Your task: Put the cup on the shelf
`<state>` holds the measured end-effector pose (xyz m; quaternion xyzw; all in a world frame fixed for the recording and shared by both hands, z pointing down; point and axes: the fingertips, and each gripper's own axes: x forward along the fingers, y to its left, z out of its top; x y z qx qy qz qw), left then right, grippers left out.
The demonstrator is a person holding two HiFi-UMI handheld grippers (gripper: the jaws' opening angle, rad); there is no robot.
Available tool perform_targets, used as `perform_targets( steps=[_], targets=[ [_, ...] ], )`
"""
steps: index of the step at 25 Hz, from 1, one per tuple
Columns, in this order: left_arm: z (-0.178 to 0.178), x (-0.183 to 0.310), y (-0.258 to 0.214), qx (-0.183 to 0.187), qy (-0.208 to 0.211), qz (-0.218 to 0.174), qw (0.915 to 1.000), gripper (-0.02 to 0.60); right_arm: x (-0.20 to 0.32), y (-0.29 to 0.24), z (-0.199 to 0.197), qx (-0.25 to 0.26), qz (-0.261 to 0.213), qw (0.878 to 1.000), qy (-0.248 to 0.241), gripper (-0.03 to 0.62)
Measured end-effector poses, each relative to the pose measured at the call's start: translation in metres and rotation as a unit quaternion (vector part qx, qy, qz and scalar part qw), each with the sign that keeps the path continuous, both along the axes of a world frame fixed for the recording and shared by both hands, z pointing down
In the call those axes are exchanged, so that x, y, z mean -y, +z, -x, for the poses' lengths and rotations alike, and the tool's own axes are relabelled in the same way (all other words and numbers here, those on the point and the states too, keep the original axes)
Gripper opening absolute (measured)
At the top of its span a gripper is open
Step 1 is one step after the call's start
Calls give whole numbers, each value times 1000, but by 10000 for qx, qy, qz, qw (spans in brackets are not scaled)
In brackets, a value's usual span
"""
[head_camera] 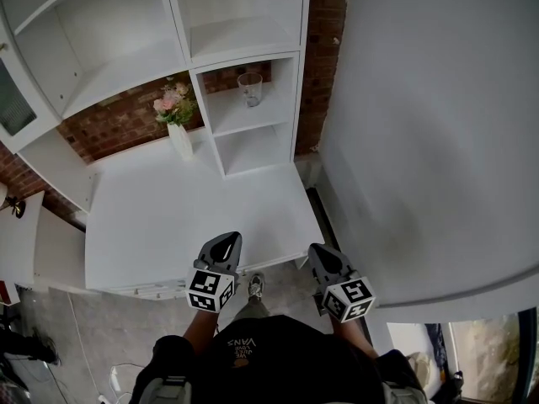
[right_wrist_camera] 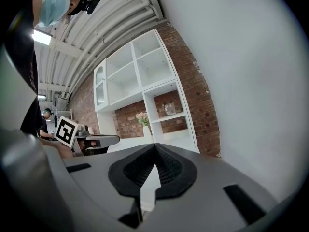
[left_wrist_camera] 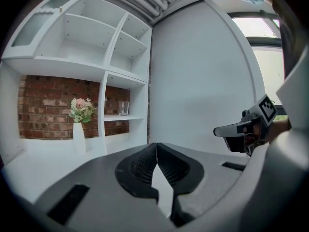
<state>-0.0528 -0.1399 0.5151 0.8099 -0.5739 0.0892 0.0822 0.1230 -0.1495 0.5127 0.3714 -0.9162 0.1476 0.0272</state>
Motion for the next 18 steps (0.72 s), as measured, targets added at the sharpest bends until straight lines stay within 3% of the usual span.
perform_targets(
  steps=[18],
  targets=[
    [-14, -32, 2, 15, 198, 85, 9998, 9, -11, 16, -7, -100, 174, 9998, 83, 0]
  ],
)
